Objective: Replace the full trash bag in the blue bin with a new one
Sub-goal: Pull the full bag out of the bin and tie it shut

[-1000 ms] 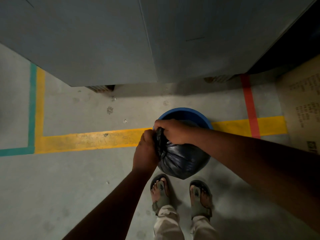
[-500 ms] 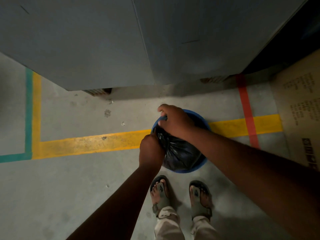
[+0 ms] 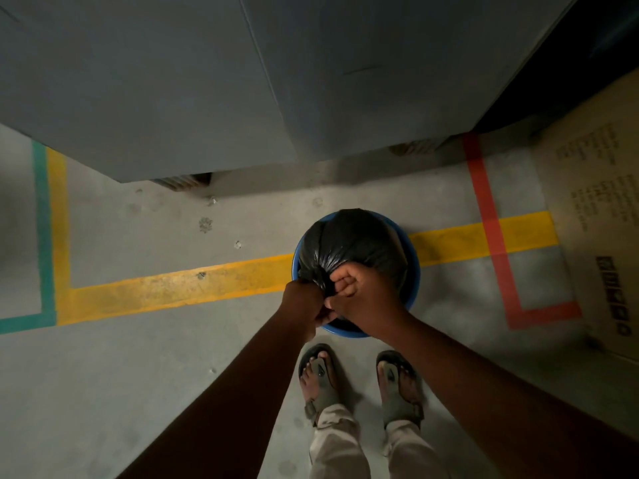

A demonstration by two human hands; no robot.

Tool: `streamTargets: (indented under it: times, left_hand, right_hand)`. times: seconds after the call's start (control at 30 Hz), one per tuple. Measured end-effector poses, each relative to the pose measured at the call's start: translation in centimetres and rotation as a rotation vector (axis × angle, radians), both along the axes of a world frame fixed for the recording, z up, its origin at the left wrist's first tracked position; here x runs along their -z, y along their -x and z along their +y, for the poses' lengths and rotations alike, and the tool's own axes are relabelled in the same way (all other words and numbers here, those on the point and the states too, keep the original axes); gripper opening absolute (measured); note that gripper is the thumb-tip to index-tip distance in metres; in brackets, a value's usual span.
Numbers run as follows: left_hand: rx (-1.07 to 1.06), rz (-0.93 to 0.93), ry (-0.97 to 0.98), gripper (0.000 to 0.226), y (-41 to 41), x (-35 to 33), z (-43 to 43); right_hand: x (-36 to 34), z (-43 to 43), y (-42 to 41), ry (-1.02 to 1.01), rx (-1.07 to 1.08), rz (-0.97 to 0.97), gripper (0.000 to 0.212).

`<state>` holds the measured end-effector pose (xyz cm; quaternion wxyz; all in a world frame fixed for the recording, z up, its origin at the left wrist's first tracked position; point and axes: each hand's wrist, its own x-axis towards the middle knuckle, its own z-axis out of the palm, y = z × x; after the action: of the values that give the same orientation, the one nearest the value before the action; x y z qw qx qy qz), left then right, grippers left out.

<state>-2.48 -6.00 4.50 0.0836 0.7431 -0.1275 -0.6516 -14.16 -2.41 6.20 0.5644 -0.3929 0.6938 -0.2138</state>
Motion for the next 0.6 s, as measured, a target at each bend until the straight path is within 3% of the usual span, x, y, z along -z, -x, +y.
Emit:
streamTargets:
  times: [0.13,0.23,0.37,0.6]
  left_hand:
    - [-0.008,0.026,-0.119,0.029,0.2,0.1,0.2]
    - [0.049,0.099,-0.277,0.024,0.0,0.2,-0.2]
    - [0.206,0.134,-0.396,0.030,-0.3,0.4,-0.8]
    - [0.377,0.206,-0.467,0.032,-0.9,0.1,-2.1]
  right_hand:
    - [-0.2,0.7,-0.7,-0.047,0.076,-0.059,0.057]
    - [0.0,1.6,-1.1,0.011,0.176,0.056,0.043]
    - [0.4,2.3,-0.9,0.123,0.140,0.233,0.036]
    - [2.2,3.2,0.7,-0.084,0.144,-0.161,0.047]
